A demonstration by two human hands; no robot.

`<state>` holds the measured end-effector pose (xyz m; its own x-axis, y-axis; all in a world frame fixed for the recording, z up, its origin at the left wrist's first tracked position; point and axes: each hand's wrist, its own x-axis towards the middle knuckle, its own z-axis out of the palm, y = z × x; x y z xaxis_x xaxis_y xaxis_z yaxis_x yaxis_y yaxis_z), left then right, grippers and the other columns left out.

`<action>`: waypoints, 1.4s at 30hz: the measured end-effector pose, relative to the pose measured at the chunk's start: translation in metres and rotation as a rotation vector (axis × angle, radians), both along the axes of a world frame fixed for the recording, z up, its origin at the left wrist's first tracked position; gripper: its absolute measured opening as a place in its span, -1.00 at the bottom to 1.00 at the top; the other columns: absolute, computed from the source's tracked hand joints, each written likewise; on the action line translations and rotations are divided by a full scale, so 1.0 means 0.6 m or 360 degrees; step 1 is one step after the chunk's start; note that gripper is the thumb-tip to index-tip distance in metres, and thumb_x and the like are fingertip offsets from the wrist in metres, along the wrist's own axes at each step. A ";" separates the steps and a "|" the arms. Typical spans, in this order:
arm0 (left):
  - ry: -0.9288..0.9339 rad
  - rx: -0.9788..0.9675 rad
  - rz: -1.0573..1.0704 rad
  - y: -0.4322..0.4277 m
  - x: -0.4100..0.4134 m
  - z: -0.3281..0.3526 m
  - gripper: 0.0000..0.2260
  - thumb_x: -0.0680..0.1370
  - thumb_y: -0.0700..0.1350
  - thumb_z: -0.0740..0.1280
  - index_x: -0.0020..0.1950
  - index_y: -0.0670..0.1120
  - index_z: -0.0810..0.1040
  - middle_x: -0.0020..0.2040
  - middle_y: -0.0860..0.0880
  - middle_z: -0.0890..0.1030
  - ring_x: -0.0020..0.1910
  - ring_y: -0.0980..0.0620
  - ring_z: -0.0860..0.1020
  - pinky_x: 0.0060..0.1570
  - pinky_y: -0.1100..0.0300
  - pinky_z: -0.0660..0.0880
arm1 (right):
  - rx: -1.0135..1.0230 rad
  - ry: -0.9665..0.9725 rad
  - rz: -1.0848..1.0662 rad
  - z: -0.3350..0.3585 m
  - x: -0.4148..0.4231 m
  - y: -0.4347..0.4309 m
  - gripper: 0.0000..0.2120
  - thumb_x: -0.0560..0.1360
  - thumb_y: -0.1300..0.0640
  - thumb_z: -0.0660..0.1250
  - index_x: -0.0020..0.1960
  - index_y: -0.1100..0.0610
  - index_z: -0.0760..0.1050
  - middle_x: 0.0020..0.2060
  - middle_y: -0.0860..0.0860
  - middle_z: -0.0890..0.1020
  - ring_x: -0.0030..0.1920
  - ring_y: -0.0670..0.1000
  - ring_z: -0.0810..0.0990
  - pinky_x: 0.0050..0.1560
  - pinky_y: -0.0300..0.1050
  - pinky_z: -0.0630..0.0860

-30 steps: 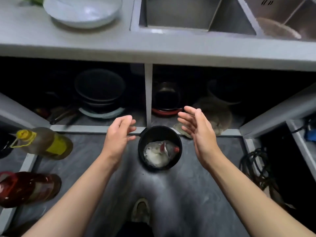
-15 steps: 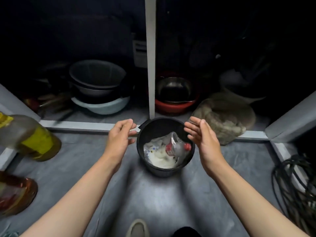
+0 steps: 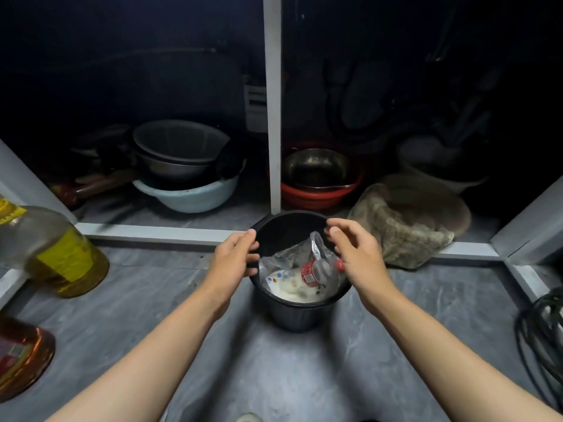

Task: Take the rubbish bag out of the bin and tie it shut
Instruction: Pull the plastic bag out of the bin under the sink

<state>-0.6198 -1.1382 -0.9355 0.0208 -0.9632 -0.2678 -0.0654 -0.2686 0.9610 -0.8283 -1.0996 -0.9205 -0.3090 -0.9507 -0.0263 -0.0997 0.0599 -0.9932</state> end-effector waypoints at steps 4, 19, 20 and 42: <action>0.0005 0.0077 0.0004 -0.008 -0.006 -0.025 -0.73 0.63 0.08 0.21 0.11 -0.08 0.56 0.11 -0.13 0.61 -0.11 -0.01 0.57 -0.18 0.11 0.53 | -0.0009 0.0190 0.0023 -0.028 -0.001 -0.009 -0.80 0.55 0.19 0.36 0.17 0.09 0.59 0.01 -0.06 0.68 0.03 -0.17 0.63 0.11 -0.28 0.52; -0.0192 0.0571 -0.0212 -0.040 -0.037 -0.040 -0.74 0.63 0.07 0.20 0.11 -0.09 0.52 -0.17 -0.12 0.49 -0.46 0.02 0.47 -0.52 0.24 0.35 | 0.0336 0.0518 0.0010 -0.088 0.007 -0.039 -0.94 0.48 0.28 0.44 -0.10 0.15 0.63 -0.43 -0.01 0.59 -0.35 -0.10 0.59 -0.51 -0.48 0.38; -0.0190 0.0594 -0.0225 -0.040 -0.040 -0.041 -0.74 0.62 0.06 0.21 0.11 -0.10 0.52 -0.14 -0.12 0.51 -0.46 0.03 0.46 -0.53 0.25 0.34 | 0.0338 0.0500 -0.0012 -0.087 0.008 -0.040 -0.94 0.49 0.27 0.41 -0.13 0.16 0.64 -0.38 0.07 0.63 -0.32 -0.03 0.61 -0.53 -0.46 0.39; 0.0166 0.0445 -0.0040 -0.044 -0.068 -0.025 -0.92 0.55 -0.17 0.31 -0.02 -0.17 0.54 -0.23 -0.15 0.66 -0.23 -0.04 0.61 0.07 0.05 0.51 | 0.0234 0.0074 0.0039 -0.032 -0.008 -0.057 -0.78 0.58 0.09 0.32 -0.04 0.24 0.63 -0.36 0.11 0.47 -0.35 0.04 0.43 -0.38 -0.19 0.37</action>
